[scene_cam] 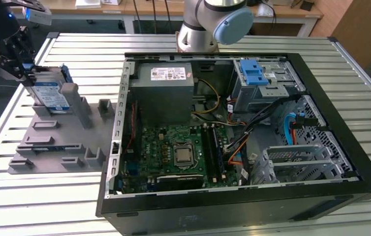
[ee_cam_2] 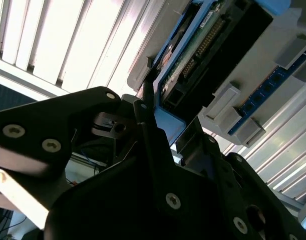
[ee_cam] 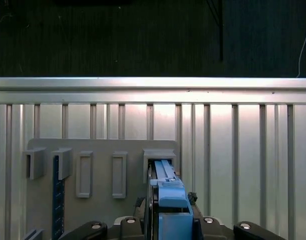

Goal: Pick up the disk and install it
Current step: 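Pick up the disk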

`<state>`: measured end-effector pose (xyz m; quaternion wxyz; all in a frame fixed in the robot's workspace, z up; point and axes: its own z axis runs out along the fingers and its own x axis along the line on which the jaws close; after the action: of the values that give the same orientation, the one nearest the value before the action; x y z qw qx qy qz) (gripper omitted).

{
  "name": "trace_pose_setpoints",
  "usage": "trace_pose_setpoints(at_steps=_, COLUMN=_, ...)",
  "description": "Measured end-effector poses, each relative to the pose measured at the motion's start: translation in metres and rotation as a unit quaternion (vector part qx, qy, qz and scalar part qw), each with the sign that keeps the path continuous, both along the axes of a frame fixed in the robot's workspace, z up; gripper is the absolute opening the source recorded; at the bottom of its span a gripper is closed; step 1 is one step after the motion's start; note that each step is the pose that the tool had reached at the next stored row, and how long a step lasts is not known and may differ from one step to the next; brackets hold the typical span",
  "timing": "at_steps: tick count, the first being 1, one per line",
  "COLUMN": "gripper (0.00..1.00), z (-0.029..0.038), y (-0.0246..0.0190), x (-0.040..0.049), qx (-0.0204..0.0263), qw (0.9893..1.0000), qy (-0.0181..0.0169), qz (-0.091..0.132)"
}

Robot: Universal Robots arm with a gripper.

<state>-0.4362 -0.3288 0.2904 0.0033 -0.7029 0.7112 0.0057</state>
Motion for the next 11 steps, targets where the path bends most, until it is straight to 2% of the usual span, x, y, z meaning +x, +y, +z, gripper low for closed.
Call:
trace_pose_setpoints(at_steps=2, gripper=0.45, z=0.0000, y=0.0000, x=0.0000, qx=0.0000, qw=1.0000, qy=0.0000, qz=0.000)
trace_pose_setpoints(at_steps=3, gripper=0.38, z=0.0000, y=0.0000, x=0.0000, qx=0.0000, qw=1.0000, qy=0.0000, qz=0.000)
trace_pose_setpoints(at_steps=11, gripper=0.37, z=0.0000, y=0.0000, x=-0.0002, qx=0.0000, qw=1.0000, qy=0.0000, qz=0.000)
